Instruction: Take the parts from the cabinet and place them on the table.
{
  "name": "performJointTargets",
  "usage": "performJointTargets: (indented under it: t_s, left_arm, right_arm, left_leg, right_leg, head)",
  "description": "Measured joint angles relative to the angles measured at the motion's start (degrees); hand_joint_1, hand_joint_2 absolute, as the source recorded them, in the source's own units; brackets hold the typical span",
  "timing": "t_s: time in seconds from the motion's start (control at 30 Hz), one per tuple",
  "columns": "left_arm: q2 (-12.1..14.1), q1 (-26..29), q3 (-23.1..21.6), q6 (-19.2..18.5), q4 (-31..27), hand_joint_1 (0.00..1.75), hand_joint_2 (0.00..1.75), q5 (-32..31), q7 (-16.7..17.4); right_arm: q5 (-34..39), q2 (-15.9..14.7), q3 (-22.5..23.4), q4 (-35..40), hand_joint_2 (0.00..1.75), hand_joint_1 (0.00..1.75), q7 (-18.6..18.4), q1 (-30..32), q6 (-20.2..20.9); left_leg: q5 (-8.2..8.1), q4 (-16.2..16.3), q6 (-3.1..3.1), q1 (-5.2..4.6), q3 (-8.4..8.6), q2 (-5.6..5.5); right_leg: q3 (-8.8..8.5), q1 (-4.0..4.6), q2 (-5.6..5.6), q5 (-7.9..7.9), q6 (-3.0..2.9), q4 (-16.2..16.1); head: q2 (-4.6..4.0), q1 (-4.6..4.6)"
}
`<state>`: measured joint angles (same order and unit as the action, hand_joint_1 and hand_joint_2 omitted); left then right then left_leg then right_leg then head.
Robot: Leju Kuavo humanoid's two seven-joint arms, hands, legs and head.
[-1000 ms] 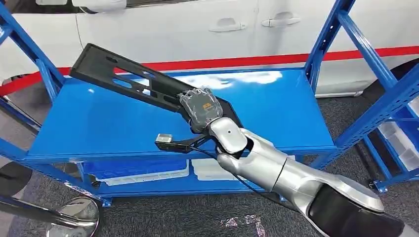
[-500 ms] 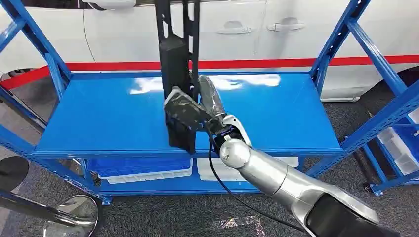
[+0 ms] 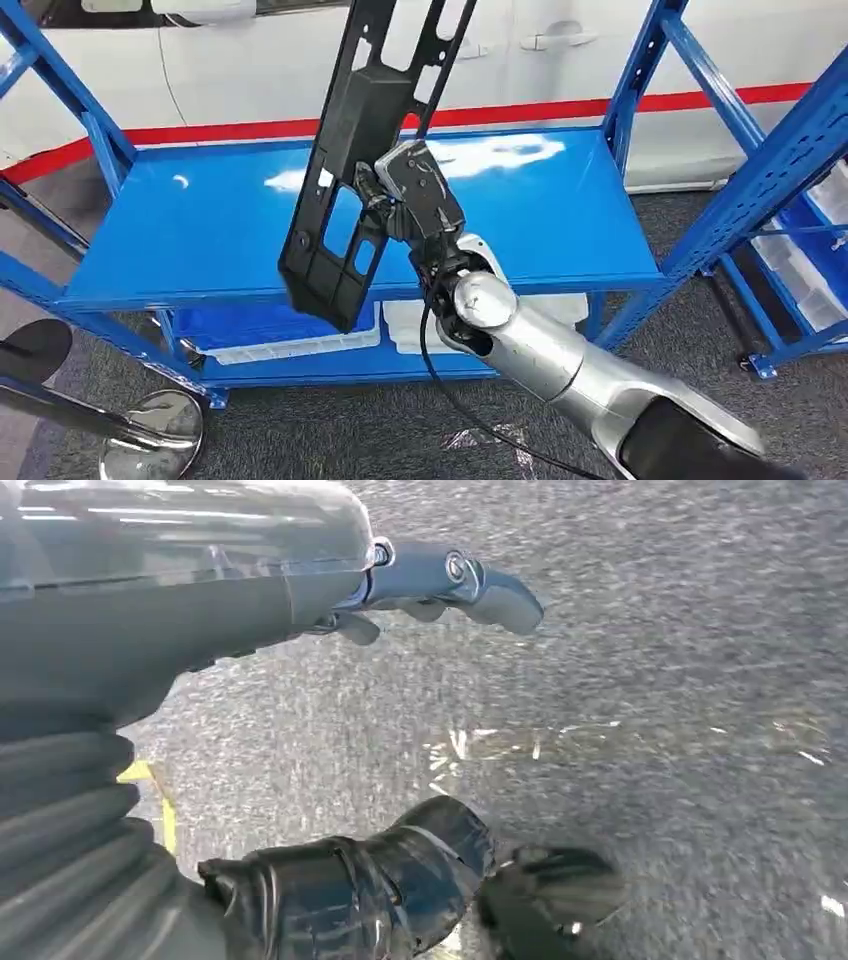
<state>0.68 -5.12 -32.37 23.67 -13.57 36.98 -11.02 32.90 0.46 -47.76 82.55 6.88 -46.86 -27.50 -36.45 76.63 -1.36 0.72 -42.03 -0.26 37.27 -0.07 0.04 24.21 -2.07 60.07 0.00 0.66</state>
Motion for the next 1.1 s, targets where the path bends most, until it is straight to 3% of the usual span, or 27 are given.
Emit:
performJointTargets:
  t_s: [0.03,0.07,0.13,0.17,0.2,0.33,0.37,0.4,0.43,0.47,0.5,0.53,0.57,0.6,0.63,0.67,0.7,0.73,0.83,0.87,0.9,0.93,0.97,1.0,1.03,1.07,1.1]
  left_arm:
    - [0.0,0.03,0.0,0.0,0.0,0.0,1.75,0.0,0.07]
    - [0.0,0.09,0.0,-0.09,0.0,0.0,1.75,0.0,0.09]
    - [0.0,0.0,-0.02,-0.13,0.0,0.0,1.75,-0.18,0.09]
    - [0.02,-0.21,0.0,-0.13,0.0,0.0,1.75,-0.33,0.09]
    - [0.07,-0.32,-0.02,-0.13,0.0,0.0,1.75,-0.33,0.09]
    - [0.07,-0.29,-0.04,-0.11,0.0,0.0,1.75,-0.33,0.07]
    - [0.02,-0.3,-0.04,-0.11,0.0,0.0,1.75,-0.29,0.07]
    - [-0.02,-0.24,-0.04,-0.11,0.0,0.0,1.75,-0.28,0.11]
    - [-0.02,-0.28,-0.04,-0.13,0.0,0.0,1.75,-0.31,0.11]
    - [-0.02,-0.32,-0.04,-0.11,0.0,0.0,1.75,-0.31,0.11]
    - [-0.02,-0.32,-0.04,-0.11,0.0,0.0,1.75,-0.31,0.11]
    - [-0.02,-0.32,-0.07,-0.13,0.0,0.0,1.75,-0.31,0.11]
    - [0.0,-0.31,-0.07,-0.11,0.0,0.0,1.75,-0.28,0.11]
    - [0.0,-0.32,-0.07,-0.11,0.0,0.0,1.75,-0.26,0.11]
    - [-0.02,-0.33,-0.11,-0.11,0.0,0.0,1.75,-0.31,0.11]
    - [-0.02,-0.33,-0.11,-0.11,0.0,0.0,1.75,-0.35,0.13]
    - [0.0,-0.31,-0.13,-0.11,0.0,0.0,1.75,-0.37,0.15]
    - [0.0,-0.32,-0.24,-0.11,0.0,0.0,1.75,-0.42,0.22]
    - [0.09,-0.21,-0.74,-0.11,0.02,0.0,1.75,-0.35,0.2]
    - [0.07,-0.09,-0.94,-0.11,0.04,0.0,1.75,-0.33,0.13]
    - [-0.06,0.06,-0.98,-0.18,0.04,0.0,1.75,-0.33,0.04]
    - [-0.18,0.1,-1.01,-0.17,0.04,0.0,1.75,-0.33,-0.04]
    - [-0.15,0.02,-1.05,-0.18,0.04,0.0,1.75,-0.33,-0.11]
    - [-0.15,-0.04,-1.16,-0.17,0.04,0.0,1.75,-0.33,-0.11]
    - [-0.13,-0.09,-1.29,-0.2,0.04,0.0,1.75,-0.33,-0.11]
    - [-0.13,-0.09,-1.38,-0.3,0.04,0.0,1.75,-0.35,-0.11]
    - [-0.13,-0.07,-1.4,-0.35,0.04,0.0,1.75,-0.37,-0.09]
  right_arm:
    - [0.07,0.0,0.0,0.02,1.75,1.75,0.0,0.05,-0.04]
    - [0.07,0.0,0.0,0.02,1.75,1.75,0.0,0.07,-0.11]
    - [0.0,-0.02,0.0,0.35,1.75,1.75,0.04,0.05,-0.33]
    - [-0.15,-0.02,0.0,0.76,1.75,1.75,0.07,-0.02,-0.63]
    - [-0.29,-0.13,0.02,1.12,1.75,1.75,0.11,-0.04,-0.81]
    - [-0.35,-0.28,0.02,1.51,1.75,1.75,0.11,-0.16,-1.38]
    - [-0.35,-0.52,0.02,1.64,1.75,1.75,0.13,-0.19,-1.68]
    - [-0.35,-0.61,0.02,1.9,1.75,1.75,0.11,-0.32,-1.77]
    - [-0.35,-0.72,0.02,1.99,1.75,1.75,0.11,-0.39,-1.81]
    - [-0.35,-0.83,0.02,2.05,1.75,1.75,0.11,-0.35,-1.84]
    - [-0.35,-0.96,0.02,2.05,1.75,1.75,0.11,-0.33,-1.86]
    - [-0.37,-1.07,0.02,2.05,1.75,1.75,0.15,-0.32,-1.9]
    - [-0.46,-1.2,0.02,2.08,1.75,1.75,0.24,-0.31,-2.01]
    - [-0.57,-1.31,0.02,2.14,1.75,1.75,0.35,-0.3,-2.03]
    - [-0.72,-1.42,0.02,2.32,1.75,1.75,0.42,-0.31,-2.16]
    - [-0.96,-1.46,0.02,2.54,1.75,1.75,0.46,-0.32,-2.21]
    - [-1.27,-1.51,0.02,2.78,1.75,1.75,0.53,-0.39,-2.32]
    - [-1.6,-1.53,0.02,3.15,1.75,1.75,0.57,-0.38,-2.4]
    - [-3.13,-1.66,0.02,3.15,1.75,1.75,0.61,-0.38,-3.28]
    - [-3.58,-1.77,0.02,3.15,1.75,1.75,0.59,-0.42,-3.63]
    - [-3.85,-1.79,0.02,3.17,1.75,1.75,0.57,-0.41,-3.85]
    - [-4.02,-1.81,0.02,3.19,1.75,1.75,0.53,-0.44,-3.96]
    - [-4.2,-1.88,0.02,3.23,1.75,1.75,0.52,-0.44,-4.09]
    - [-4.33,-1.99,0.02,3.28,1.75,1.75,0.46,-0.44,-4.13]
    - [-4.39,-2.08,0.02,3.3,1.75,1.75,0.37,-0.43,-4.22]
    - [-4.52,-2.14,0.02,3.3,1.75,1.75,0.31,-0.42,-4.3]
    - [-4.7,-2.23,0.02,3.3,1.75,1.75,0.24,-0.42,-4.44]
  left_leg:
    - [-0.16,0.5,0.16,-0.03,0.68,-0.01]
    - [0.75,-1.75,0.41,-0.13,2.76,-0.01]
    - [4.18,-11.56,0.99,-0.37,9.69,-0.01]
    - [4.87,-17.4,1.47,-0.59,13.48,-0.01]
    - [4.59,-18.65,1.58,-0.96,13.79,-0.02]
    - [6.78,-18.97,2.7,-1.43,12.74,-0.05]
    - [7.97,-19.73,2.96,-0.67,12.89,0.58]
    - [8.73,-19.97,3.37,-0.74,12.12,0.54]
    - [9.49,-19.82,3.91,-0.69,11.18,0.68]
    - [10.12,-19.7,3.85,-0.69,10.18,0.75]
    - [10.75,-19.55,3.85,-0.7,9.16,0.77]
    - [11.28,-19.3,3.77,-0.69,8.15,0.83]
    - [11.85,-19.02,3.65,-0.67,7.1,0.83]
    - [12.36,-18.62,3.45,-0.63,6.07,0.84]
    - [12.77,-18.05,3.14,-0.53,5.0,0.83]
    - [13.0,-17.47,2.78,-0.48,4.23,0.8]
    - [13.19,-16.88,2.41,-0.68,3.33,0.76]
    - [13.66,-16.48,1.96,-0.59,2.91,0.78]
    - [15.48,-17.15,0.91,-0.16,2.43,0.71]
    - [14.54,-16.54,0.69,0.25,1.84,0.7]
    - [11.62,-15.09,0.47,0.18,1.08,0.64]
    - [7.77,-11.78,0.27,0.22,0.34,0.58]
    - [4.37,-7.56,0.12,0.25,-0.43,0.58]
    - [2.32,-3.71,0.06,0.23,-0.96,0.57]
    - [1.91,-0.79,0.12,0.18,-1.0,0.56]
    - [3.11,0.18,0.31,0.13,-0.27,0.54]
    - [5.27,-1.15,0.58,0.01,1.58,0.51]
  right_leg:
    - [0.7,0.11,0.01,-0.51,-0.03,0.07]
    - [1.43,0.18,0.04,-0.98,-0.02,0.17]
    - [2.5,0.24,0.09,-1.82,0.08,0.36]
    - [2.72,0.21,0.04,-2.33,0.22,0.41]
    - [2.93,0.43,-0.04,-2.84,0.64,0.2]
    - [2.81,0.14,-0.19,-5.05,1.95,-1.05]
    - [3.35,0.04,-0.02,-3.47,2.15,-0.11]
    - [4.16,0.1,-0.01,-0.21,2.45,1.82]
    - [5.16,-0.06,0.05,3.83,2.69,5.73]
    - [6.11,-0.2,0.05,7.15,2.96,10.32]
    - [7.04,-0.41,0.04,9.01,3.23,14.47]
    - [6.92,-0.59,0.02,8.93,3.47,16.91]
    - [5.79,-0.84,0.01,7.28,3.72,17.17]
    - [3.63,-1.16,-0.01,5.15,3.94,15.25]
    - [0.3,-1.48,-0.02,3.33,4.15,11.25]
    - [-3.24,-1.73,-0.03,3.29,4.32,6.71]
    - [-6.08,-1.46,0.03,5.67,4.45,2.47]
    - [-6.46,-0.98,0.37,6.47,3.48,0.56]
    - [-5.37,-0.46,0.19,5.12,1.9,0.56]
    - [-4.97,-0.8,-0.26,4.27,1.19,0.21]
    - [-4.27,-0.72,-0.11,3.57,0.96,0.05]
    - [-3.55,-0.72,-0.23,2.95,0.44,-0.03]
    - [-2.77,-0.58,-0.19,2.28,0.36,-0.02]
    - [-1.98,-0.43,-0.19,1.65,0.24,0.01]
    - [-1.09,-0.29,-0.19,1.01,0.19,0.08]
    - [-0.13,-0.16,-0.18,0.35,0.2,0.16]
    - [0.74,-0.12,-0.15,-0.28,0.21,0.27]
  head:
    - [0.0,0.0]
    - [0.0,-0.02]
    - [0.0,0.0]
    - [0.0,0.0]
    - [0.0,-0.11]
    - [0.0,0.0]
    - [0.0,-0.14]
    - [0.0,-0.26]
    - [0.0,-0.35]
    - [0.0,-0.37]
    - [0.0,-0.37]
    - [0.0,-0.39]
    - [0.0,-0.37]
    - [0.0,-0.42]
    - [0.0,-0.35]
    - [0.0,-0.42]
    - [0.0,-0.39]
    - [0.0,-0.17]
    - [0.0,-0.22]
    - [0.0,-0.42]
    - [0.0,-0.07]
    - [0.0,0.0]
    - [0.0,0.09]
    - [0.0,0.07]
    - [0.0,0.09]
    - [0.0,0.09]
    - [0.0,0.09]
